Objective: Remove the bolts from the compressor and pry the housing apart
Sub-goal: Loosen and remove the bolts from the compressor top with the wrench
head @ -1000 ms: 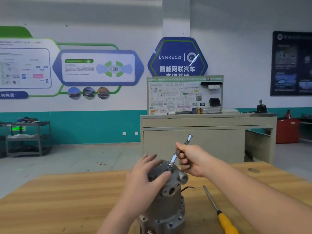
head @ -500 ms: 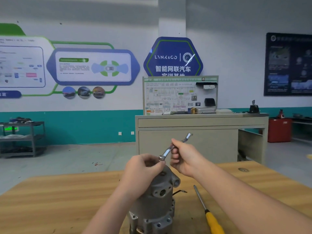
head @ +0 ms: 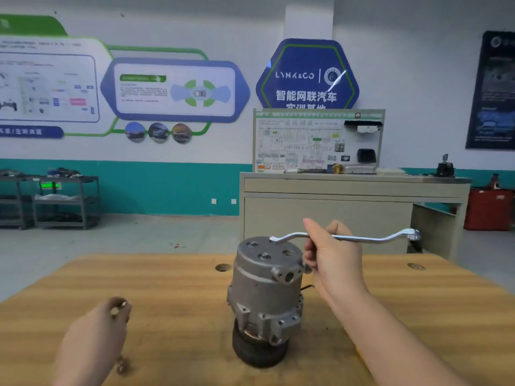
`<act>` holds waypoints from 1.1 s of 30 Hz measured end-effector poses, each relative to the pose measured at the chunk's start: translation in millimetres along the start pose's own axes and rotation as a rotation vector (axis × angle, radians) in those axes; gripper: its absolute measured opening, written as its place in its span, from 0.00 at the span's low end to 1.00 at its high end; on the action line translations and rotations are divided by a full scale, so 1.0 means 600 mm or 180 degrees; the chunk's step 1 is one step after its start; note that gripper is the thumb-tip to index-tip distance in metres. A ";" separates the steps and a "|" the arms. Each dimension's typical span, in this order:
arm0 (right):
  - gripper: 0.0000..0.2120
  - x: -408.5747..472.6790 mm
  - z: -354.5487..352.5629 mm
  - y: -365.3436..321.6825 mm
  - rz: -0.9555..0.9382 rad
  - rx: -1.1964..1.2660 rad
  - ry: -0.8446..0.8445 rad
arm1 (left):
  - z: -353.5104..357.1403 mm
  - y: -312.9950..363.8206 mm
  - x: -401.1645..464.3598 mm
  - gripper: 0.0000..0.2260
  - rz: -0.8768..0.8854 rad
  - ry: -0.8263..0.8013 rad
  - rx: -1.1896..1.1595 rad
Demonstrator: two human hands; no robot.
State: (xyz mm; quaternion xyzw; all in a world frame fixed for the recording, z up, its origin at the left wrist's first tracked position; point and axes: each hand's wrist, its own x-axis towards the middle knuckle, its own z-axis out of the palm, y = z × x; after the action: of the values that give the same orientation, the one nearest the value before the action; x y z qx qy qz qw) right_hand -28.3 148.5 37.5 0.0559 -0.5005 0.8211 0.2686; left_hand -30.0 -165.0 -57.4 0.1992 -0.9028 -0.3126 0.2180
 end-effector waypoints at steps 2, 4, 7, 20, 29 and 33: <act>0.23 -0.013 0.004 0.013 -0.0408 -0.0534 0.0054 | 0.007 -0.046 0.004 0.08 -0.0328 -0.0105 0.0068; 0.22 -0.026 0.010 0.020 -0.0751 -0.0905 0.0142 | 0.020 -0.066 -0.005 0.07 -0.0460 -0.0212 0.0069; 0.22 -0.043 0.017 0.025 -0.0988 -0.1221 0.0153 | 0.041 -0.068 -0.025 0.05 -0.0351 -0.0329 0.0112; 0.25 -0.095 0.033 0.032 -0.2403 -0.2391 -0.0891 | 0.094 -0.062 -0.015 0.20 0.0312 -0.0928 0.1231; 0.09 -0.110 0.062 0.013 -0.3143 -0.3632 -0.1633 | 0.082 -0.041 0.042 0.22 0.0139 -0.0858 0.1676; 0.19 -0.094 0.050 0.017 -0.2972 -0.3270 -0.1539 | 0.083 0.088 0.019 0.18 0.1157 -0.0551 -0.0541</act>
State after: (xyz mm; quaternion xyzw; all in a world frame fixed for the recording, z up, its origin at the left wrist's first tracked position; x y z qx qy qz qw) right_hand 9.3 97.5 23.7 0.3098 -0.7915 0.2479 0.4649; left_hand -77.1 -108.8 -55.5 -0.0136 -0.9096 -0.3591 0.2085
